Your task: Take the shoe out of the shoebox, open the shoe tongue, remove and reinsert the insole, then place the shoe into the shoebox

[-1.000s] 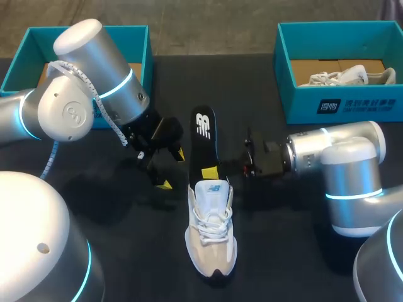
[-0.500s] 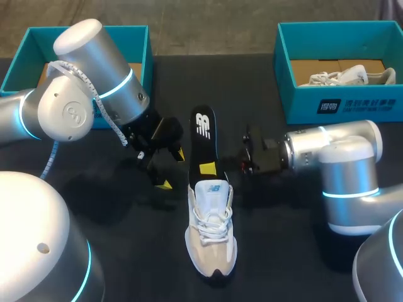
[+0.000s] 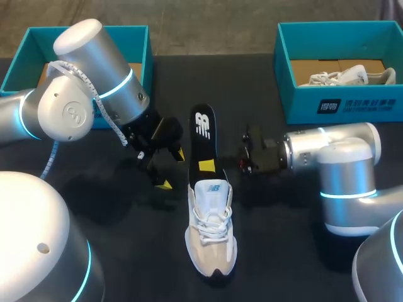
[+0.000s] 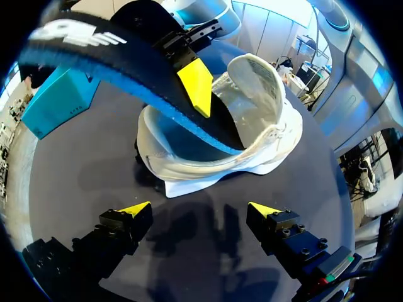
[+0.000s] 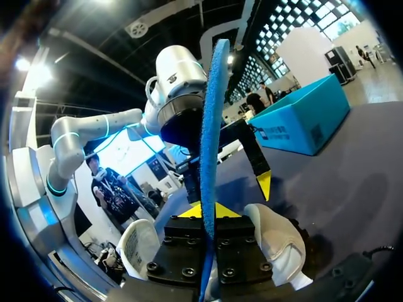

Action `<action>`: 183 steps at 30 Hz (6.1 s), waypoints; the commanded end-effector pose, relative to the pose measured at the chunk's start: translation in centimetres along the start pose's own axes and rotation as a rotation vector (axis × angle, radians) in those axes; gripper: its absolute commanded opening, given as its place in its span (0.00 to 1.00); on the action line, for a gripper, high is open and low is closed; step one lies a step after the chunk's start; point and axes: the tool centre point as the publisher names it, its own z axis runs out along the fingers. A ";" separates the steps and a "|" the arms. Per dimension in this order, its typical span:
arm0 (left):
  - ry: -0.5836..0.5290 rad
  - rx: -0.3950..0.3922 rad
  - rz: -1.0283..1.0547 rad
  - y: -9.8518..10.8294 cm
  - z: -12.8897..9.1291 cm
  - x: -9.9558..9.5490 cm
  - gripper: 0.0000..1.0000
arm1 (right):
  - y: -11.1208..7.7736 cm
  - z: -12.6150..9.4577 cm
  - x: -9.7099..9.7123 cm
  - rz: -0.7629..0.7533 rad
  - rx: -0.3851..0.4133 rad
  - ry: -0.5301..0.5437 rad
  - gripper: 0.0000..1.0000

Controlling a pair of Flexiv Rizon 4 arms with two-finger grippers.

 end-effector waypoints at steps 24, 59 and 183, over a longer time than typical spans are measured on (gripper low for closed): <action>0.000 -0.003 0.000 0.0 0.0 0.0 1.00 | -2.0 0.1 0.9 0.055 0.032 -0.080 0.00; 0.000 -0.003 0.000 0.0 0.0 0.0 1.00 | -4.1 0.4 1.5 0.126 0.078 -0.066 0.14; 0.000 -0.003 0.000 0.0 0.0 0.0 1.00 | 0.3 0.8 0.2 0.074 0.001 -0.055 0.00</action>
